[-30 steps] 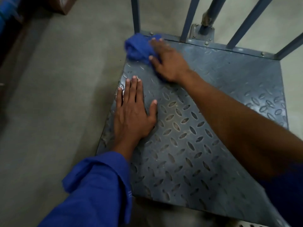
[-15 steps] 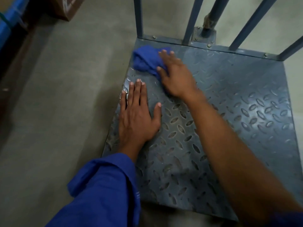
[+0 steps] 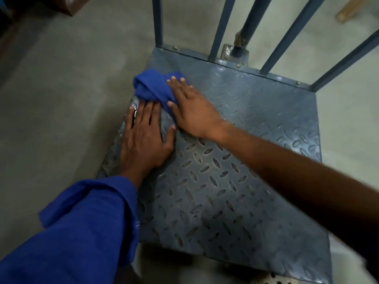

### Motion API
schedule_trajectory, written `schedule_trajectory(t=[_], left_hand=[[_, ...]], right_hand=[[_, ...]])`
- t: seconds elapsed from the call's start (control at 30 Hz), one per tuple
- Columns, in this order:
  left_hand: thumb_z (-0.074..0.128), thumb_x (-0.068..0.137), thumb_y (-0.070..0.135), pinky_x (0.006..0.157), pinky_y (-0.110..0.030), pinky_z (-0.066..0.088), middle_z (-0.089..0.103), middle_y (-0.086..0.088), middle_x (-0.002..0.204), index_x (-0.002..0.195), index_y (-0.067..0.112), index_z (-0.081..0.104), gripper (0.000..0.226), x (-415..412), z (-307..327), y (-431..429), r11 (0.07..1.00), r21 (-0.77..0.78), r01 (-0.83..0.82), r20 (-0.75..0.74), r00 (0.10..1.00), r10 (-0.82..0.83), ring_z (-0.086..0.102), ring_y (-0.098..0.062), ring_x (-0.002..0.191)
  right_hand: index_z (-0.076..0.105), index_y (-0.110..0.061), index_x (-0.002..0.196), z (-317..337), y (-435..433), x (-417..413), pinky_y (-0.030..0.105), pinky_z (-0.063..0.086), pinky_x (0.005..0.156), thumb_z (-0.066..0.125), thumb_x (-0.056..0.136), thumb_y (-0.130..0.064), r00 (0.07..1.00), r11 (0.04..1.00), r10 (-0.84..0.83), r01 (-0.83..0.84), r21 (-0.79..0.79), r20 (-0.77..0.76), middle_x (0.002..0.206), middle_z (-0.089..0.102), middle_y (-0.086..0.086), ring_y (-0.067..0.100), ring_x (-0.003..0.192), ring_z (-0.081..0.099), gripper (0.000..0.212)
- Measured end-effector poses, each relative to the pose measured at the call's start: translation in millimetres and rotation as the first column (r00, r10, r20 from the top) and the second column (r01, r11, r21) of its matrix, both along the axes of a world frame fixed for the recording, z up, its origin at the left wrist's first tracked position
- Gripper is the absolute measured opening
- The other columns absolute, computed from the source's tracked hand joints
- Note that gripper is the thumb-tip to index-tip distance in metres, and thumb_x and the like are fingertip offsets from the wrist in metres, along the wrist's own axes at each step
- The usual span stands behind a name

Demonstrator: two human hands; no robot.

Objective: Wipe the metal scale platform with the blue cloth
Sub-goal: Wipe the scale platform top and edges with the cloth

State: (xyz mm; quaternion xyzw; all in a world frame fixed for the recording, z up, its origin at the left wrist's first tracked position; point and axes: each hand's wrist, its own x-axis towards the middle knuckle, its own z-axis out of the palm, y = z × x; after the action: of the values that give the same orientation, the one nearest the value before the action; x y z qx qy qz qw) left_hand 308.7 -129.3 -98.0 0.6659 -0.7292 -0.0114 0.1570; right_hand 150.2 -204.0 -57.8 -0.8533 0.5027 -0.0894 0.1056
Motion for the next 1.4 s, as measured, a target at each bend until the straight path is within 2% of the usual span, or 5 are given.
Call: schedule_trajectory(t=[0.47, 0.67, 0.87, 1.1, 1.4], left_hand=[[0.019, 0.105, 0.062, 0.132, -0.04, -0.005, 0.01, -0.009, 0.178, 0.169, 0.009, 0.015, 0.084, 1.3, 9.3, 4.4, 0.991, 0.136, 0.021, 0.014, 1.0, -0.023, 0.006, -0.023, 0.165], [0.015, 0.1, 0.053, 0.133, -0.043, 0.005, 0.019, -0.013, 0.176, 0.168, 0.008, 0.02, 0.081, 8.5, 6.8, 28.6, 0.99, 0.122, 0.067, -0.058, 0.996, -0.06, 0.016, -0.029, 0.164], [0.018, 0.111, 0.053, 0.134, -0.039, 0.002, 0.009, -0.002, 0.178, 0.17, 0.015, 0.015, 0.071, 26.5, 9.6, 89.2, 0.966, 0.14, 0.216, 0.035, 0.974, -0.223, 0.0, -0.014, 0.165], [0.02, 0.109, 0.055, 0.133, -0.031, -0.002, 0.013, -0.004, 0.178, 0.17, 0.012, 0.016, 0.074, 37.9, 6.4, 84.2, 0.951, 0.167, 0.261, 0.013, 0.964, -0.267, 0.005, -0.015, 0.165], [0.022, 0.111, 0.053, 0.134, -0.04, 0.004, 0.009, 0.001, 0.178, 0.171, 0.017, 0.014, 0.07, 33.7, 8.2, 90.6, 0.96, 0.136, 0.245, 0.002, 0.969, -0.247, 0.0, -0.012, 0.165]], right_hand=[[0.025, -0.012, 0.164, -1.5, 47.9, -92.4, 0.047, 0.018, 0.131, 0.031, 0.105, -0.043, 0.952, 0.956, -0.291, 0.286, 0.064, 0.092, 0.171, 0.023, 0.007, 0.028, 0.16, 0.016, 0.067], [0.022, -0.014, 0.165, -5.1, 79.5, -58.6, 0.037, 0.015, 0.131, 0.034, 0.107, -0.04, 0.994, 0.996, 0.094, -0.094, 0.005, 0.048, 0.172, 0.022, 0.005, 0.022, 0.161, 0.016, 0.064], [0.017, -0.014, 0.166, 2.7, 48.6, -113.9, 0.048, 0.016, 0.131, 0.035, 0.111, -0.043, 0.956, 0.956, -0.289, 0.285, 0.061, 0.057, 0.174, 0.015, 0.007, 0.027, 0.161, 0.01, 0.065], [0.018, -0.018, 0.166, -0.6, 146.9, -86.7, 0.035, 0.01, 0.132, 0.033, 0.11, -0.041, 0.998, 0.999, 0.053, -0.053, 0.001, 0.029, 0.174, 0.014, -0.003, 0.015, 0.162, 0.008, 0.062], [0.016, -0.015, 0.166, 0.4, 46.5, -124.3, 0.052, 0.015, 0.131, 0.031, 0.109, -0.048, 0.929, 0.929, -0.37, 0.37, 0.034, 0.017, 0.173, 0.016, 0.007, 0.029, 0.161, 0.01, 0.067]])
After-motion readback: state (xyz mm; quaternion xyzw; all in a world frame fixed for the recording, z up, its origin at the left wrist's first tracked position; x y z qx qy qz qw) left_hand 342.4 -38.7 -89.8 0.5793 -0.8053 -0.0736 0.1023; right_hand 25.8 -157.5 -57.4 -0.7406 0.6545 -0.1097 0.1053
